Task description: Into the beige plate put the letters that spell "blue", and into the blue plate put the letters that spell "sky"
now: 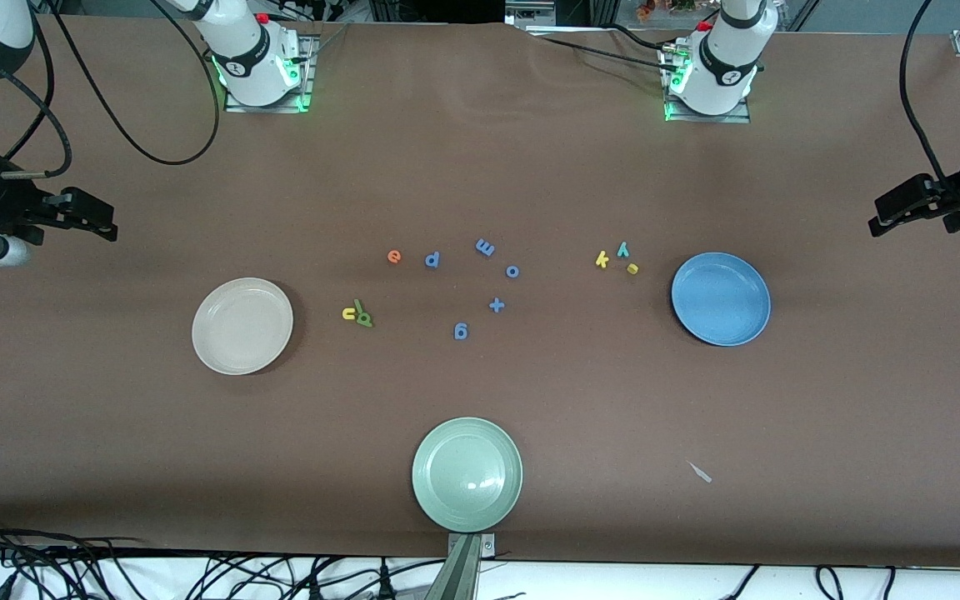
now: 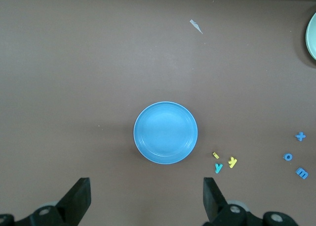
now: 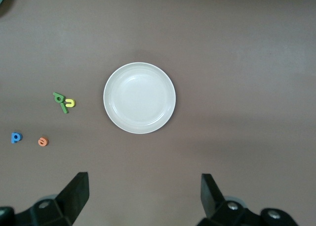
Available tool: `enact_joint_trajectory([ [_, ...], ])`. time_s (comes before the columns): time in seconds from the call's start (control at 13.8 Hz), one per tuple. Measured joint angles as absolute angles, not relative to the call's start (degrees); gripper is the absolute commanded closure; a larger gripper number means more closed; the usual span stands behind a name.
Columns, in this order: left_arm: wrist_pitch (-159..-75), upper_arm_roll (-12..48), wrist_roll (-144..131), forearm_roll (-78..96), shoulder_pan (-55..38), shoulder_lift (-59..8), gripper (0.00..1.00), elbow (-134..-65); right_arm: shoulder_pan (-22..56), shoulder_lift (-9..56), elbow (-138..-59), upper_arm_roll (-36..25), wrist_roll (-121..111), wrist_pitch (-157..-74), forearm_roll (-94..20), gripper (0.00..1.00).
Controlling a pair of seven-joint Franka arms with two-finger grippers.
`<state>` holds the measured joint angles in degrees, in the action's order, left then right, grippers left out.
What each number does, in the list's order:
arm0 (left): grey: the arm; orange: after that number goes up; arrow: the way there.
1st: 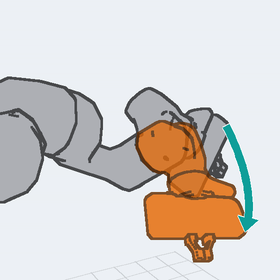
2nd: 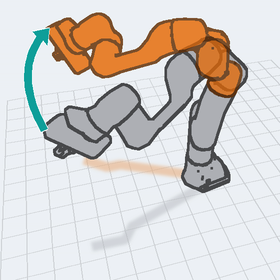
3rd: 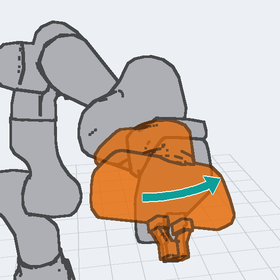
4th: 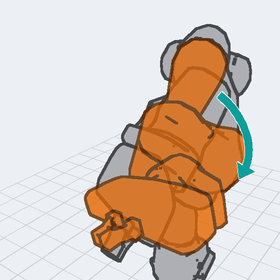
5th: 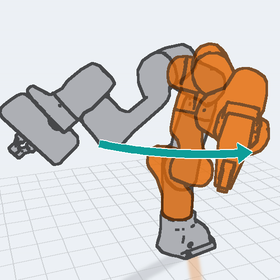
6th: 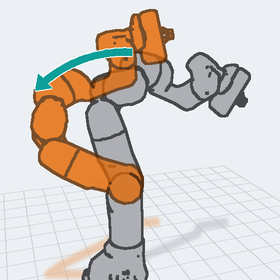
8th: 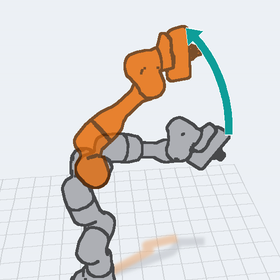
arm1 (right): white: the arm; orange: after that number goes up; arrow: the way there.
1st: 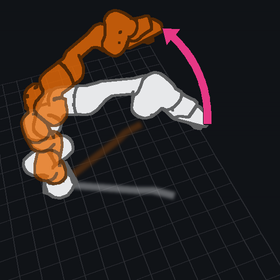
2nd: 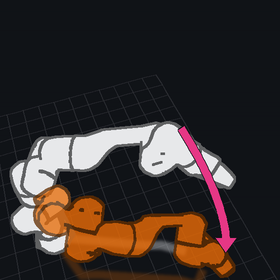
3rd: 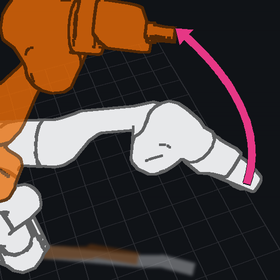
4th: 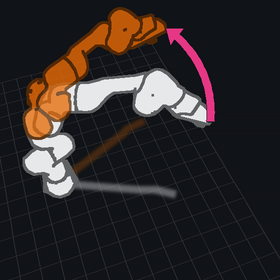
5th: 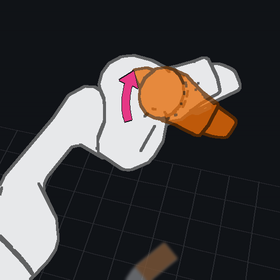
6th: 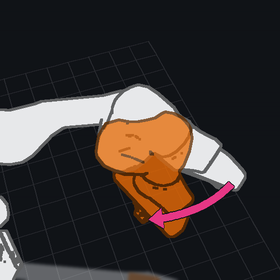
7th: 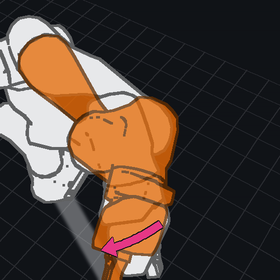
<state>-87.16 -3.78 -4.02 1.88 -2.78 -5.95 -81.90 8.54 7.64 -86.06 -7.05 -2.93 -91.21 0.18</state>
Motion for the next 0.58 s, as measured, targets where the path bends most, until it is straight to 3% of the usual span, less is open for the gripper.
enact_joint_trajectory([
  [0.58, -87.1, -3.8, -4.0, 1.9, -2.8, -6.0, 0.00, -81.9, 8.5, 7.6, -86.3, -7.6, -2.9, -91.1, 0.2, 0.00],
])
